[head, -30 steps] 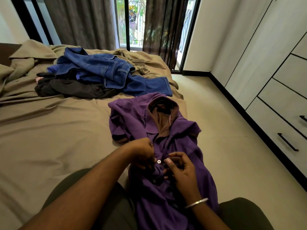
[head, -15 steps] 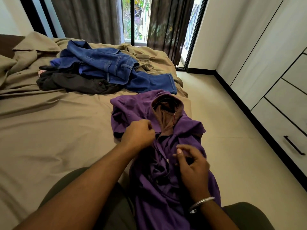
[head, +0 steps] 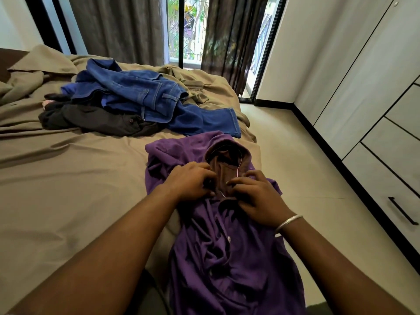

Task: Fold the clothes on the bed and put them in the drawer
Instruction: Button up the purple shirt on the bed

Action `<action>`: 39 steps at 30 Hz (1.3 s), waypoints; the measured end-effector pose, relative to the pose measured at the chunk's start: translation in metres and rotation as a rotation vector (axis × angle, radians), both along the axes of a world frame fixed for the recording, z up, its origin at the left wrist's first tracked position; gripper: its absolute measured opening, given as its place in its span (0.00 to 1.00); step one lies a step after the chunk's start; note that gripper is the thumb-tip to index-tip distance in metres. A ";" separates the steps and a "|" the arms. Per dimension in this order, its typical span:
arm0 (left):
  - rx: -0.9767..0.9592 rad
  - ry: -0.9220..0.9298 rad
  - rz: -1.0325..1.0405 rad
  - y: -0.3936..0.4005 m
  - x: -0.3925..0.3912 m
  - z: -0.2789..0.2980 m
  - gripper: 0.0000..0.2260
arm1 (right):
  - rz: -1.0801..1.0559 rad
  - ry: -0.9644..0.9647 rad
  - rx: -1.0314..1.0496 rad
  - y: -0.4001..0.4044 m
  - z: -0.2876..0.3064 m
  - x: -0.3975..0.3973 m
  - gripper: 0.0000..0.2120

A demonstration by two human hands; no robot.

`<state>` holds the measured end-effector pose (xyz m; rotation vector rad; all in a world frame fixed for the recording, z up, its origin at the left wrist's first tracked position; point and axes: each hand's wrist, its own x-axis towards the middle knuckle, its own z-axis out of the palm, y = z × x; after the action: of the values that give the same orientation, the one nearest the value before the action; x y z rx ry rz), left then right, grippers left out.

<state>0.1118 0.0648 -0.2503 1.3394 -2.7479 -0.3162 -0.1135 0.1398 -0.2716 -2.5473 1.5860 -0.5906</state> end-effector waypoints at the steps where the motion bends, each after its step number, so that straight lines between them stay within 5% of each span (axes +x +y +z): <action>1: -0.031 0.093 0.024 -0.003 0.001 -0.002 0.15 | 0.011 -0.032 -0.015 -0.001 0.002 -0.005 0.15; 5: -0.072 0.510 0.252 -0.010 0.003 -0.003 0.08 | -0.016 -0.249 -0.010 -0.010 0.014 -0.015 0.17; 9: -0.183 0.560 0.393 -0.012 -0.002 -0.001 0.09 | -0.033 -0.331 -0.014 -0.022 0.020 -0.014 0.17; 16: -0.203 0.463 0.403 -0.006 -0.014 -0.009 0.13 | 0.012 -0.344 0.071 -0.042 0.027 0.002 0.14; 22: -0.046 0.481 0.376 -0.006 -0.017 -0.012 0.07 | -0.111 0.062 -0.152 -0.059 0.031 0.013 0.11; 27: 0.128 0.132 0.187 -0.001 -0.019 -0.019 0.24 | -0.151 0.217 0.084 -0.055 0.033 0.002 0.35; 35: 0.164 -0.023 0.173 0.001 -0.019 -0.024 0.34 | -0.105 -0.016 0.454 -0.052 0.050 -0.037 0.27; 39: 0.194 -0.043 0.190 0.001 -0.019 -0.024 0.33 | -0.030 0.027 0.391 -0.054 0.052 -0.042 0.24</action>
<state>0.0933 0.0654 -0.2738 1.6572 -2.6526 -0.5579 -0.1553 0.0856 -0.2192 -2.2535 1.5674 -0.2193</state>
